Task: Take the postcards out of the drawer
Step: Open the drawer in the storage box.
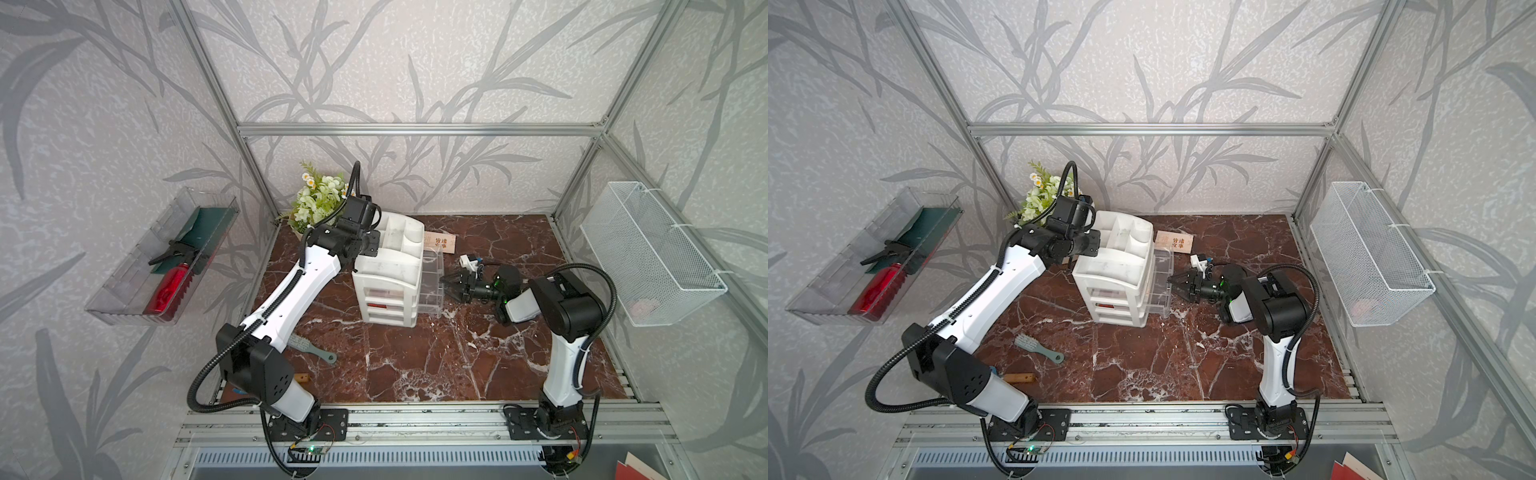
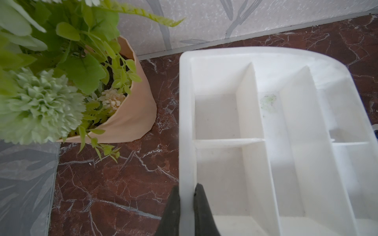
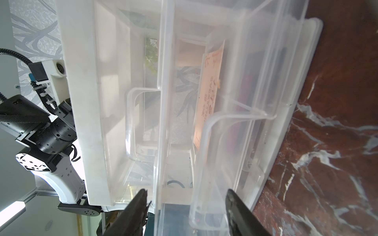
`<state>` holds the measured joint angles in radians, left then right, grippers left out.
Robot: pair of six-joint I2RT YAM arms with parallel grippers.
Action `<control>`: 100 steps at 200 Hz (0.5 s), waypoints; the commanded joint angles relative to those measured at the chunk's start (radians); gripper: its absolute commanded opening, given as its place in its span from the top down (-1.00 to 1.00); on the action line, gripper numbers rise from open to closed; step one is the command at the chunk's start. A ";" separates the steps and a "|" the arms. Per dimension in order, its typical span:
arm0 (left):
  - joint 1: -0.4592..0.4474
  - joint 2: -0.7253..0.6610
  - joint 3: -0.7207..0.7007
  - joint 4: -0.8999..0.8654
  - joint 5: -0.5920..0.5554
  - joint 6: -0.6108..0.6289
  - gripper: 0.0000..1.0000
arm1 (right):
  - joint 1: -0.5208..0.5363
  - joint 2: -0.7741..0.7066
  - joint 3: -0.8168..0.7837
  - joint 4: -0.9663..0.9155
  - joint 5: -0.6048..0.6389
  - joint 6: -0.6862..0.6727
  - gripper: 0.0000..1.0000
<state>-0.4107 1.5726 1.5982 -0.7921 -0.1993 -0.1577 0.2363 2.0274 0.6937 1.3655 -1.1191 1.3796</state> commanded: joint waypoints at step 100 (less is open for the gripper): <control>0.012 0.047 -0.049 -0.162 -0.065 0.016 1.00 | 0.003 0.036 0.058 0.041 0.004 0.016 0.15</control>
<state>-0.4107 1.5723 1.5982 -0.7925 -0.1997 -0.1577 0.2367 2.0361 0.7353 1.3663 -1.1152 1.3987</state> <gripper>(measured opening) 0.094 0.453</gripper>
